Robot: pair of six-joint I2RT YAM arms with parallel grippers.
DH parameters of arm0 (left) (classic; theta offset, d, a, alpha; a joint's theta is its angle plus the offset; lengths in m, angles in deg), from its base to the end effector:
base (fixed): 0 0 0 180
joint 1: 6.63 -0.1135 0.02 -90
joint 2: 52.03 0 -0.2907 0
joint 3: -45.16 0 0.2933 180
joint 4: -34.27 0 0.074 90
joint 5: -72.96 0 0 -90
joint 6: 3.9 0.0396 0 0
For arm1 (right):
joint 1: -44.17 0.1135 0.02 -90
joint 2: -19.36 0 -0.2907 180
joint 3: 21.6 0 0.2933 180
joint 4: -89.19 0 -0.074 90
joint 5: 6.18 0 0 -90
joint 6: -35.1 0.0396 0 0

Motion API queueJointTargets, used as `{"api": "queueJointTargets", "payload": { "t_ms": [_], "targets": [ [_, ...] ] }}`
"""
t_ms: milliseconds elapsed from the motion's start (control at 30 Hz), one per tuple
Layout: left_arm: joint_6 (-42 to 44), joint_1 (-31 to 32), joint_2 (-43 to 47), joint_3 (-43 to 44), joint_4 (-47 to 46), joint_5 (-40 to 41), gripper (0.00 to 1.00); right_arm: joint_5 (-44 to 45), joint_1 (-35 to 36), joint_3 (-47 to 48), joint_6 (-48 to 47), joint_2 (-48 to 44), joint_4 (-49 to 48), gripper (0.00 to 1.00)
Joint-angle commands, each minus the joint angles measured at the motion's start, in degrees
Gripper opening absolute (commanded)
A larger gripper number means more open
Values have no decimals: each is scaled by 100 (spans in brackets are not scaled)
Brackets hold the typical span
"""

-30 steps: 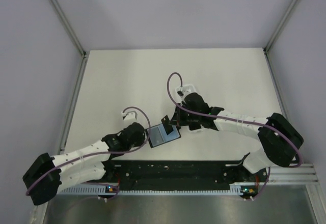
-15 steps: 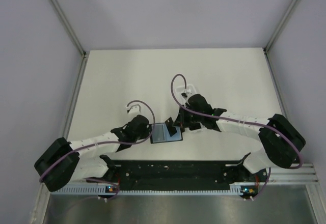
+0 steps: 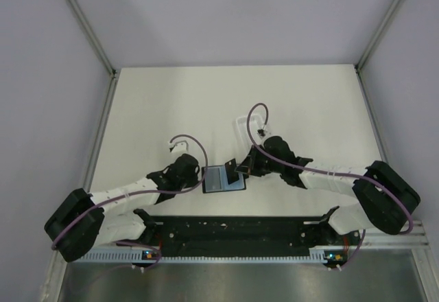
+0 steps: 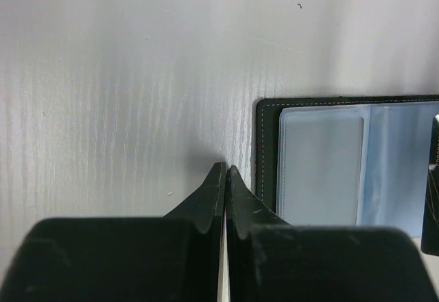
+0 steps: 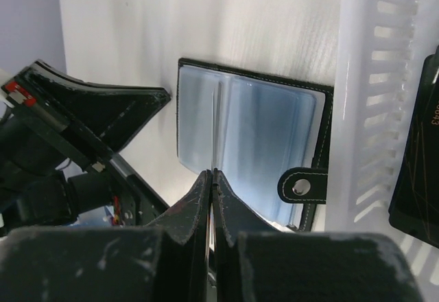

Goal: Put the credit cards into the card holder
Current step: Insert the credit card into the card holder.

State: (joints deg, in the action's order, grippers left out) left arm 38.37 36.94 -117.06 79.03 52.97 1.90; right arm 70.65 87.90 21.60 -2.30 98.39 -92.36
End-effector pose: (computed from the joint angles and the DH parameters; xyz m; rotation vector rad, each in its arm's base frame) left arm 0.1683 -0.1424 0.1401 -0.2336 2.3963 -0.3476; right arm 0.2073 0.2108 0.1638 0.0398 2.4152 1.1352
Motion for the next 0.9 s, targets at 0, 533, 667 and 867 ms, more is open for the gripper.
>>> {"api": "queueJointTargets", "payload": {
  "t_ms": [0,533,667,867],
  "targets": [
    [123,-33,-9,44,58,-39,0,130,-31,-81,462,-151,-801,0],
    [220,-33,-132,-18,-188,-268,0,-10,-31,-345,638,140,-1434,0],
    [220,-33,-185,-35,-250,-329,0,-28,-31,-327,655,236,-1469,0],
    [211,-33,-185,-71,-303,-373,0,-37,22,-345,734,455,-1575,0]
  ]
}}
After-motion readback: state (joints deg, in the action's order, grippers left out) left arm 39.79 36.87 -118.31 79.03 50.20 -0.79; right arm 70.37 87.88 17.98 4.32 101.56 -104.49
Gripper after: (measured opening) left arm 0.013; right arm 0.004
